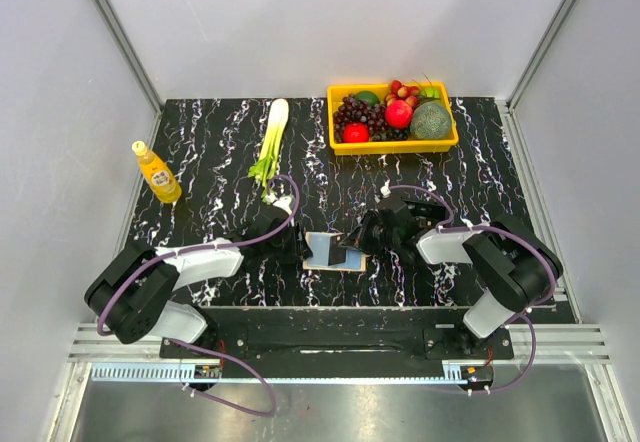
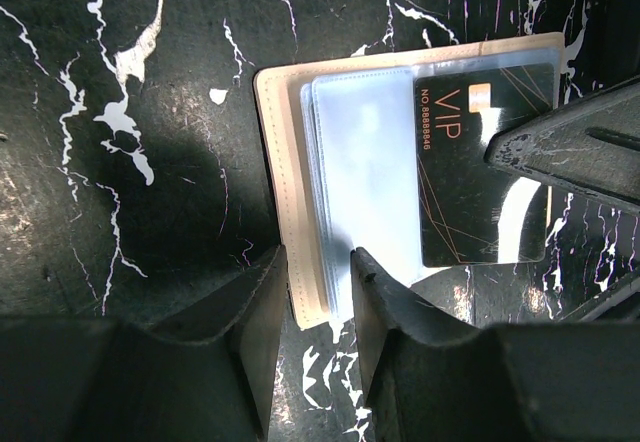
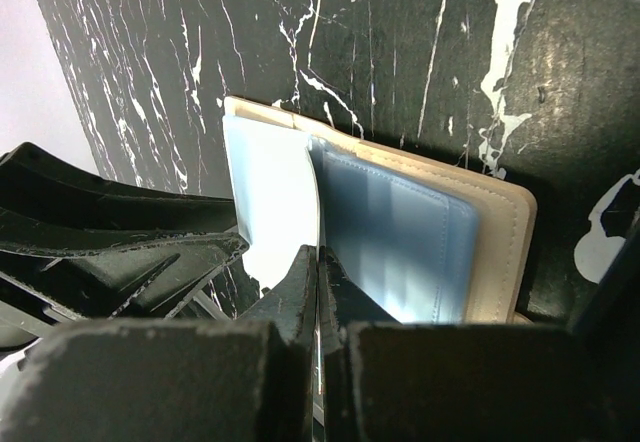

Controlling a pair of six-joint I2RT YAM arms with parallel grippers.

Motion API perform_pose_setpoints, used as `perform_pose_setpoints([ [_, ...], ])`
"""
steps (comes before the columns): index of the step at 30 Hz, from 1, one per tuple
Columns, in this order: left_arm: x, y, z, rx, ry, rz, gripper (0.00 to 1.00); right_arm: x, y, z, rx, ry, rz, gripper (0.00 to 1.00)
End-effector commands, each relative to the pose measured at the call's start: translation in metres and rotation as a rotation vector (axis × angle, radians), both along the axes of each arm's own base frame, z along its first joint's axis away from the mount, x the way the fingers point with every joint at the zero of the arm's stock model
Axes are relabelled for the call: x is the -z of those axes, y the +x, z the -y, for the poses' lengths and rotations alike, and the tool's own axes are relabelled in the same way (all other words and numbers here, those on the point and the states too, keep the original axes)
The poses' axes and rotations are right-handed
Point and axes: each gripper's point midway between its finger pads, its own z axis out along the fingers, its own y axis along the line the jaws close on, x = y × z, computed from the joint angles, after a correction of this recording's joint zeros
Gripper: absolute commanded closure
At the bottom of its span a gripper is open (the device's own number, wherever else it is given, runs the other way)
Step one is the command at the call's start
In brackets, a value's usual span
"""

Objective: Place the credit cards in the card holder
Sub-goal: Insert the credit card into the card holder.

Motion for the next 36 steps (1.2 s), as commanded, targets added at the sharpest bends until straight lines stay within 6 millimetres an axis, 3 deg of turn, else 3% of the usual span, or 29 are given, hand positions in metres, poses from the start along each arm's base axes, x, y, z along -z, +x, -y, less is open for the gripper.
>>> perform_pose_setpoints([
  [1, 0.016, -0.012, -0.008, 0.017, 0.057, -0.066, 0.63, 0.016, -0.001, 0.01, 0.039, -0.046, -0.027, 1.0],
  [10, 0.018, -0.013, -0.007, 0.028, 0.055, -0.073, 0.64, 0.026, 0.003, 0.007, -0.002, -0.068, -0.004, 1.0],
  [15, 0.021, -0.015, -0.008, 0.03, 0.061, -0.08, 0.65, 0.02, 0.004, -0.002, -0.034, -0.037, 0.015, 1.0],
  [26, 0.023, -0.014, -0.007, 0.027, 0.063, -0.089, 0.65, 0.026, -0.013, -0.001, -0.106, -0.075, 0.002, 1.0],
  [36, 0.025, -0.012, -0.011, 0.005, 0.083, -0.089, 0.65, 0.017, -0.022, 0.003, -0.123, -0.089, -0.002, 1.0],
])
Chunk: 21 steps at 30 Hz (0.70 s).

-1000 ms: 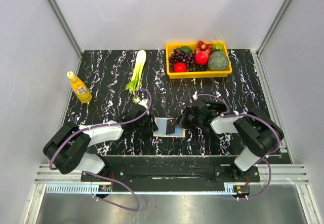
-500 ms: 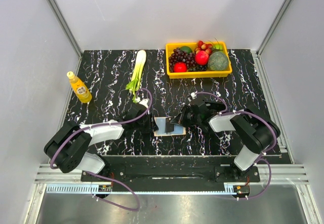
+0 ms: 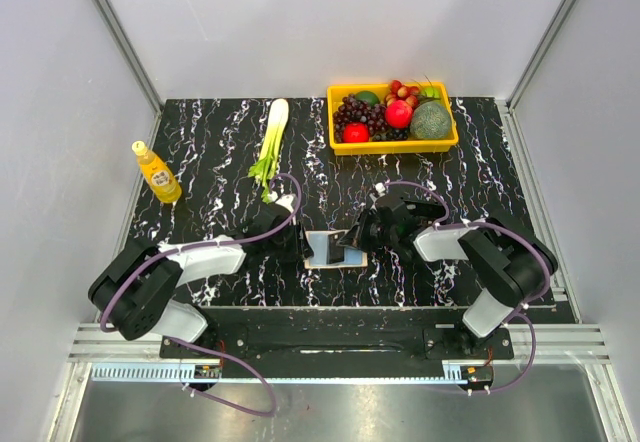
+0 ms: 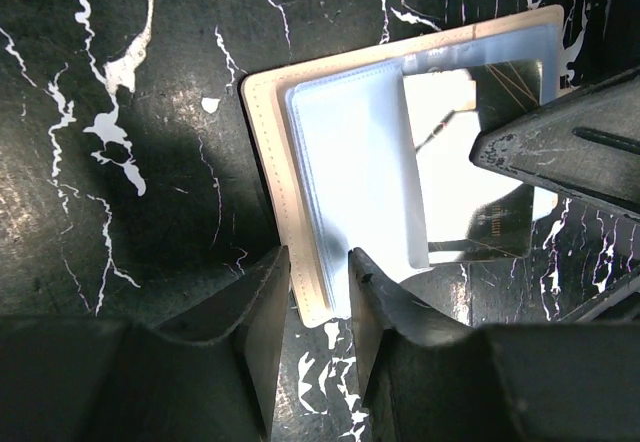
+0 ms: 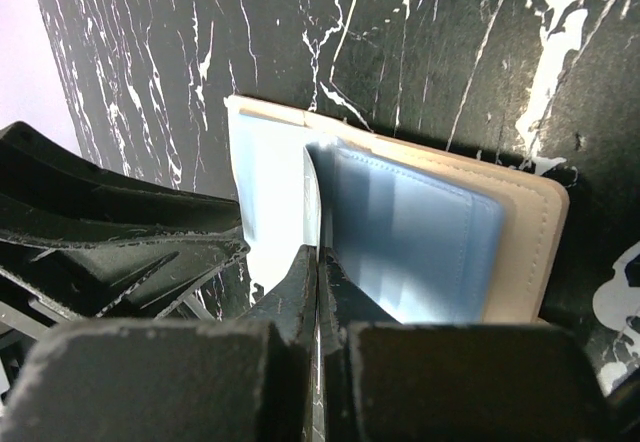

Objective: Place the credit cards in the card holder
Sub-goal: Insert the credit card into the card holder.

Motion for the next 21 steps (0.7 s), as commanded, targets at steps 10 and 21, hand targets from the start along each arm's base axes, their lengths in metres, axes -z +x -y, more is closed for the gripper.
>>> perform_pose_setpoints([
  [10, 0.024, -0.013, -0.009, 0.006, 0.071, -0.083, 0.65, 0.022, -0.021, 0.009, -0.009, -0.068, -0.085, 0.99],
  [21, 0.024, -0.016, -0.011, 0.003, 0.064, -0.09, 0.65, 0.023, -0.019, 0.0, 0.056, -0.051, -0.117, 0.94],
])
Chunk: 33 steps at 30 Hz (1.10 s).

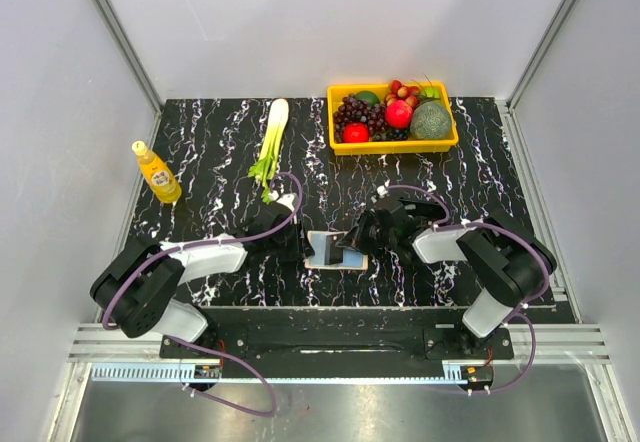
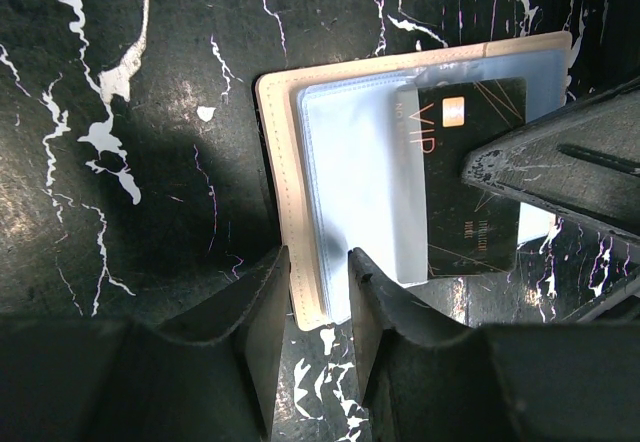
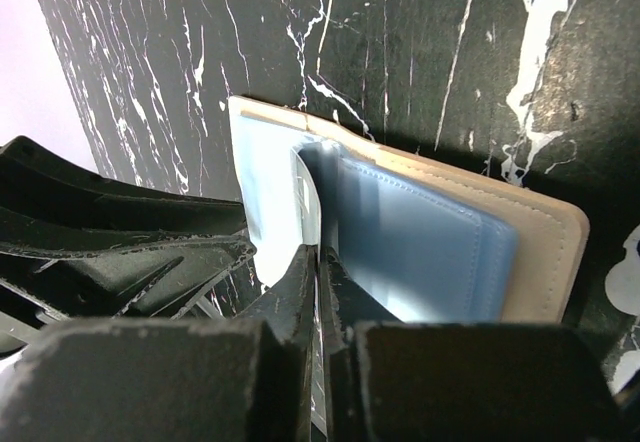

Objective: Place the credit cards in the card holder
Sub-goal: Insert the credit card into the card holder.

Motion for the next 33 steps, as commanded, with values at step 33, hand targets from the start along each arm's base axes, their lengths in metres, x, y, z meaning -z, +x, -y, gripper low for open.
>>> perform_pose_setpoints([
  [33, 0.022, -0.021, -0.008, 0.03, 0.036, -0.085, 0.67, -0.014, -0.01, 0.022, 0.023, -0.313, 0.018, 0.56],
])
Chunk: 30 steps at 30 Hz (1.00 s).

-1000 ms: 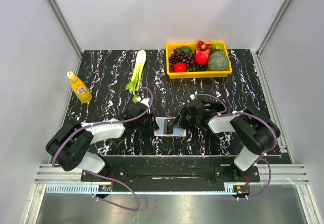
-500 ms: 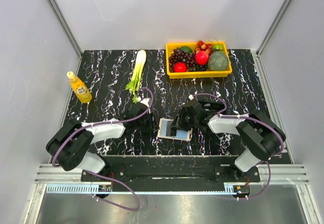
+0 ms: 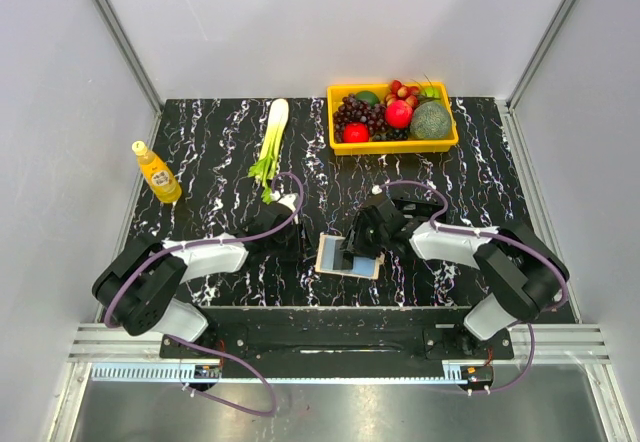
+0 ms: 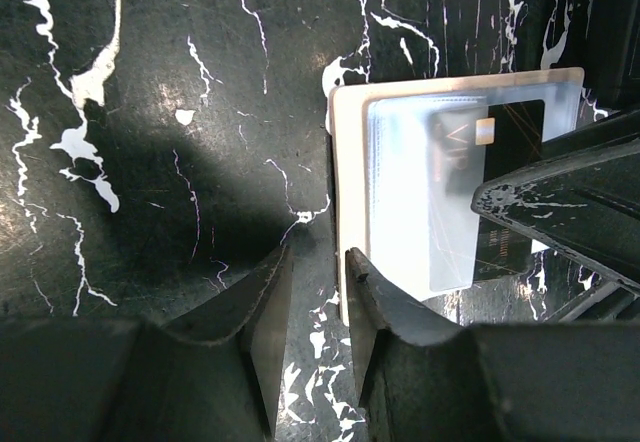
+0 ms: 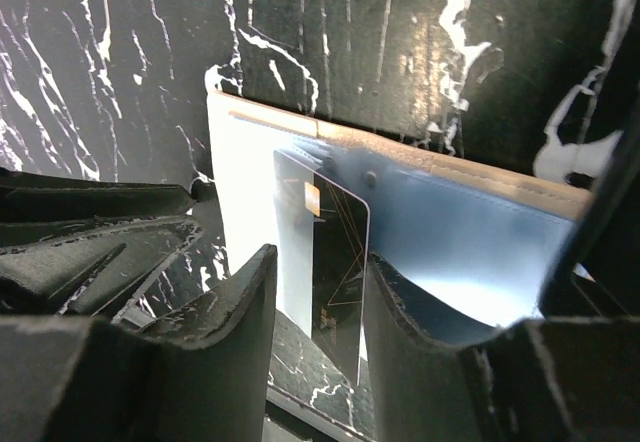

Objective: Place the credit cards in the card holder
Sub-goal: Insert the credit card into the card holder.

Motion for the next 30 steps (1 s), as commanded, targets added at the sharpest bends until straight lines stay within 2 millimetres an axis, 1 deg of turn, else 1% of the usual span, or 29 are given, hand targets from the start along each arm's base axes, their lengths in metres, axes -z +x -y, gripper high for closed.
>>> perform_pose_setpoints([
  [1, 0.022, -0.02, -0.014, 0.012, 0.056, -0.077, 0.68, -0.016, 0.005, 0.012, 0.022, -0.081, 0.039, 0.55],
  [3, 0.016, -0.02, -0.013, 0.004, 0.038, -0.056, 0.69, -0.016, 0.005, 0.016, 0.026, -0.112, 0.041, 0.55],
  [4, 0.009, -0.018, -0.01, 0.004, 0.008, -0.033, 0.68, -0.016, 0.005, 0.018, 0.028, -0.118, 0.042, 0.54],
  [8, -0.028, -0.013, 0.009, 0.07, -0.124, 0.083, 0.63, -0.011, 0.003, 0.017, 0.028, -0.11, 0.028, 0.54],
  [10, -0.039, -0.014, 0.02, 0.118, -0.156, 0.123, 0.62, -0.007, 0.001, 0.019, 0.032, -0.115, 0.02, 0.54],
  [13, -0.033, -0.017, 0.027, 0.144, -0.136, 0.105, 0.62, -0.009, 0.001, 0.018, 0.036, -0.101, 0.028, 0.55],
  [16, -0.016, -0.019, 0.025, 0.119, -0.104, 0.054, 0.63, -0.015, 0.001, 0.017, 0.035, -0.079, 0.042, 0.56],
  [18, -0.008, -0.021, 0.023, 0.1, -0.097, 0.026, 0.63, -0.019, 0.0, 0.012, 0.023, -0.05, 0.043, 0.57],
  [20, -0.001, -0.024, 0.023, 0.097, -0.09, 0.004, 0.65, -0.016, -0.001, 0.008, 0.012, -0.042, 0.026, 0.57],
  [25, 0.005, -0.028, 0.025, 0.105, -0.099, -0.02, 0.66, -0.01, -0.004, 0.004, 0.009, -0.044, 0.003, 0.59],
  [27, 0.007, -0.03, 0.024, 0.106, -0.096, -0.024, 0.67, -0.008, -0.005, 0.003, 0.017, -0.055, -0.01, 0.65],
  [30, 0.007, -0.032, 0.024, 0.106, -0.1, -0.028, 0.67, -0.008, -0.008, -0.006, 0.01, -0.054, -0.016, 0.67],
])
